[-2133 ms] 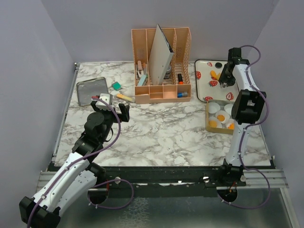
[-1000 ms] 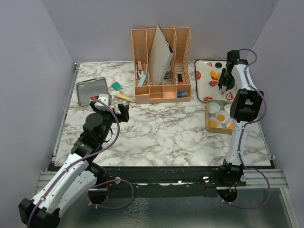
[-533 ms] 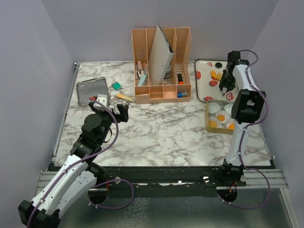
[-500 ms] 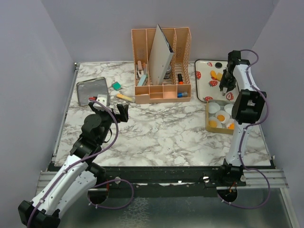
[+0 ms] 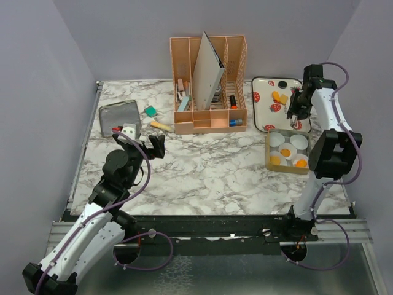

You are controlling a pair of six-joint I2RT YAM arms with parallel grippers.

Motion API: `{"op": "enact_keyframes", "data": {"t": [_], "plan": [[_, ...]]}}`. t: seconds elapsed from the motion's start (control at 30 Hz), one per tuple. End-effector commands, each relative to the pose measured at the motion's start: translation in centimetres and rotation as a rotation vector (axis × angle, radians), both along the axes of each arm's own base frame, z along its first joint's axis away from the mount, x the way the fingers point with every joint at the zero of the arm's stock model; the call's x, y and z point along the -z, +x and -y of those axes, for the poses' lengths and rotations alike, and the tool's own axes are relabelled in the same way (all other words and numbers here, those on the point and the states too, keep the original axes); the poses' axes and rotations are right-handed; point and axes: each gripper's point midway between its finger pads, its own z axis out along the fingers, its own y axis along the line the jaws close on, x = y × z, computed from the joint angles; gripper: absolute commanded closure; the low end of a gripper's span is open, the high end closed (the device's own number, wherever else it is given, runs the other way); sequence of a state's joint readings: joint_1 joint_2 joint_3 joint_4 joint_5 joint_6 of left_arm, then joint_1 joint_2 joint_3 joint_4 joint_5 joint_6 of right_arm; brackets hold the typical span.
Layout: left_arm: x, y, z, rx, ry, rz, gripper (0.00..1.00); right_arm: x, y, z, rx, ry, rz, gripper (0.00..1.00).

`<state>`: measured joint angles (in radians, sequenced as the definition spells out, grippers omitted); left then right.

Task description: Pack the cookies

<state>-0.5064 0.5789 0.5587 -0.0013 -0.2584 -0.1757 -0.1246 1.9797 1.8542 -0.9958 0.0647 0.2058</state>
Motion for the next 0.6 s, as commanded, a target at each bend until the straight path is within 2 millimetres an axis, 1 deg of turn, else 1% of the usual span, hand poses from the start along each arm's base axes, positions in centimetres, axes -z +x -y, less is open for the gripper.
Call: {"op": "enact_keyframes", "data": {"t": [0.0, 0.03, 0.1, 0.27, 0.4, 0.57], "plan": [[-0.1, -0.3, 0.3, 0.021, -0.004, 0.009, 0.01, -3.1, -1.7, -1.1, 0.000, 0.051, 0.089, 0.78], [-0.1, -0.4, 0.4, 0.022, -0.005, 0.010, 0.01, -3.5, -2.4, -1.2, 0.001, 0.051, 0.096, 0.78], [-0.2, -0.4, 0.4, 0.023, -0.007, 0.014, 0.01, -3.9, -3.6, -2.0, -0.019, 0.082, 0.103, 0.78], [-0.3, -0.6, 0.4, 0.026, -0.009, 0.018, 0.01, -5.3, -6.6, -2.5, -0.019, 0.086, 0.126, 0.78], [-0.5, -0.7, 0.4, 0.027, -0.012, 0.023, 0.01, -5.4, -9.0, -2.6, -0.011, 0.076, 0.110, 0.78], [-0.7, -0.8, 0.3, 0.027, -0.015, 0.031, 0.01, -4.8, -11.8, -2.8, 0.008, 0.075, 0.083, 0.78]]}}
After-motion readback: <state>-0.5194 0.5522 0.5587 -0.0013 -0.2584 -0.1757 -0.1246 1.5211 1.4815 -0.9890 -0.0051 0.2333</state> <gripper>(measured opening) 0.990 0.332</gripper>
